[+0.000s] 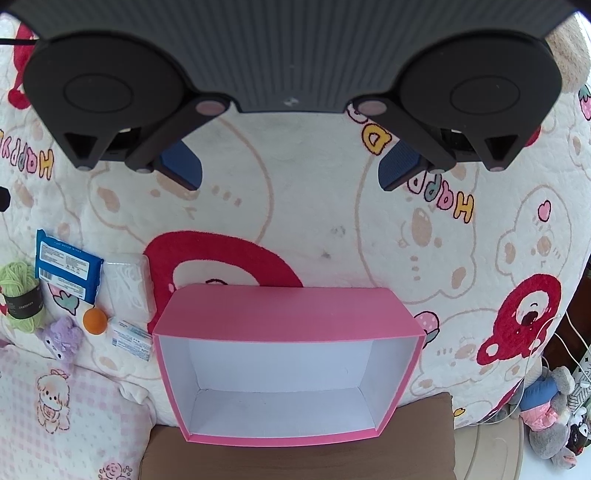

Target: Organize objects

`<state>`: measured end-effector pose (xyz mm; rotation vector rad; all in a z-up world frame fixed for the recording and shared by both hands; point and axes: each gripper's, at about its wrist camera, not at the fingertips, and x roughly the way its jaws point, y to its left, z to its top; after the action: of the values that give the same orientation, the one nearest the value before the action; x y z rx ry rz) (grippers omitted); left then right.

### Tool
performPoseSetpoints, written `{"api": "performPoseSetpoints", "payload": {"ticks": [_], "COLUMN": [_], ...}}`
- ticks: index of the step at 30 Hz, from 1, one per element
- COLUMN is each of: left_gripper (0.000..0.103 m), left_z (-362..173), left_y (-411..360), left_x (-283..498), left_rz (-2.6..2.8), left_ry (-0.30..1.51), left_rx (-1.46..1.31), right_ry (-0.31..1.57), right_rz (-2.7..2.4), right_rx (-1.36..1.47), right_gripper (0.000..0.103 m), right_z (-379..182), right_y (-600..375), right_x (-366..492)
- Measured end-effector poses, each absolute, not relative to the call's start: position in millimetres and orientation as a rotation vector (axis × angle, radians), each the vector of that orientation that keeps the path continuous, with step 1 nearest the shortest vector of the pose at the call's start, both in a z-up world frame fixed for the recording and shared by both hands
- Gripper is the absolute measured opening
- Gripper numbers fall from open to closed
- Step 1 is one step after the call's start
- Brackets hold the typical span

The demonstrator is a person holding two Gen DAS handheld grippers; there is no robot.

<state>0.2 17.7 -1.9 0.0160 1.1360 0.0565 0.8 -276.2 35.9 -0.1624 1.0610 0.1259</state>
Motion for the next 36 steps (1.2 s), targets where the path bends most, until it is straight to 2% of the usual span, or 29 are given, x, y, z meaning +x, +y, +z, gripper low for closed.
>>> {"api": "performPoseSetpoints", "payload": {"ticks": [36], "left_gripper": [0.103], "left_z": [21.9], "left_y": [10.1], "left_x": [-10.5], "left_rz": [-0.02], "left_ry": [1.124], "left_rx": [-0.028], "right_ry": [1.052], "right_rz": [0.183], "right_rx": [-0.17], "right_gripper": [0.102], "right_z": [40.8], "right_y": [-281.9], "right_x": [-1.2]}}
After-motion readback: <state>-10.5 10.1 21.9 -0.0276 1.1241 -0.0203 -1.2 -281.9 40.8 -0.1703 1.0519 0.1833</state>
